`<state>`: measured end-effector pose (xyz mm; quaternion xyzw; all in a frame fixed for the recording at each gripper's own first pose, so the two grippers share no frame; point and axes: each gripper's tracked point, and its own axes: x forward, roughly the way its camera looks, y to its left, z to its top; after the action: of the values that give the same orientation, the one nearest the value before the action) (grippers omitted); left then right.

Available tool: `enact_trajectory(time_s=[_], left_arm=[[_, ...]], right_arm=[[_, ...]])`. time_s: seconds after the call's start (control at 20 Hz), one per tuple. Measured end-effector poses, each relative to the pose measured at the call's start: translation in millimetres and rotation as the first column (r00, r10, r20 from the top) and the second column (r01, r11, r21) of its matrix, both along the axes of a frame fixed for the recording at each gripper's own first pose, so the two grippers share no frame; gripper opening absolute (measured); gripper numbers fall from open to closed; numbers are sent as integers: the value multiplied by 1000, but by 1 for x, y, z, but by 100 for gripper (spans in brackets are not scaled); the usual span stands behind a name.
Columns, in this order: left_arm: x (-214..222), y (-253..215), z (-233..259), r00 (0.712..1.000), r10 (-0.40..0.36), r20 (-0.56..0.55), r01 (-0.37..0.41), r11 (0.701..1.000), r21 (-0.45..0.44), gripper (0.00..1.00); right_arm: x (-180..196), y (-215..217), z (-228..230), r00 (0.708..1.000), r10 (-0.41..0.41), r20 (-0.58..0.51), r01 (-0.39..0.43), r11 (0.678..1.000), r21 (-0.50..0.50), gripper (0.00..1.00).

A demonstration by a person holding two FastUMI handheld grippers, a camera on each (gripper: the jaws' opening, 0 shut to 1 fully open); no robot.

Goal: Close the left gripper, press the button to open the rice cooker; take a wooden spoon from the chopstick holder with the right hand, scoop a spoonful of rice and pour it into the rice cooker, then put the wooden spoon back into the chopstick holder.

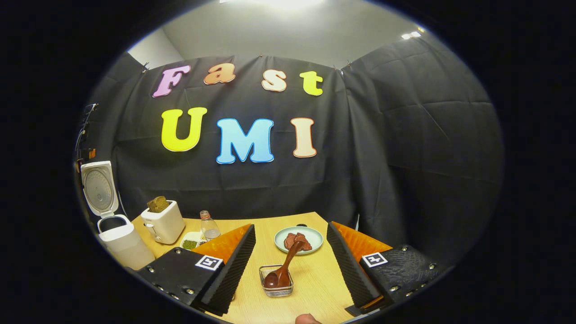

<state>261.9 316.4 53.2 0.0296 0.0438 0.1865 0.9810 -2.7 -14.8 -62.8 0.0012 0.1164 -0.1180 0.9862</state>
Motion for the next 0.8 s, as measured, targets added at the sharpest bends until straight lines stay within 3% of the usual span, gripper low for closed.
enact_trajectory(time_s=[0.2,0.35,0.8], left_arm=[[50,0,-17,999,15,-48,-15,1000,-6,95],[53,4,-37,992,28,-124,-31,999,-22,96],[52,-3,-37,989,35,-146,-47,995,-84,98]], right_arm=[[-5,-9,-1,1000,-4,-10,4,1000,-15,97],[-5,-12,-4,1000,1,-18,-1,1000,-11,97],[8,-17,-5,998,52,-22,-52,999,9,97]])
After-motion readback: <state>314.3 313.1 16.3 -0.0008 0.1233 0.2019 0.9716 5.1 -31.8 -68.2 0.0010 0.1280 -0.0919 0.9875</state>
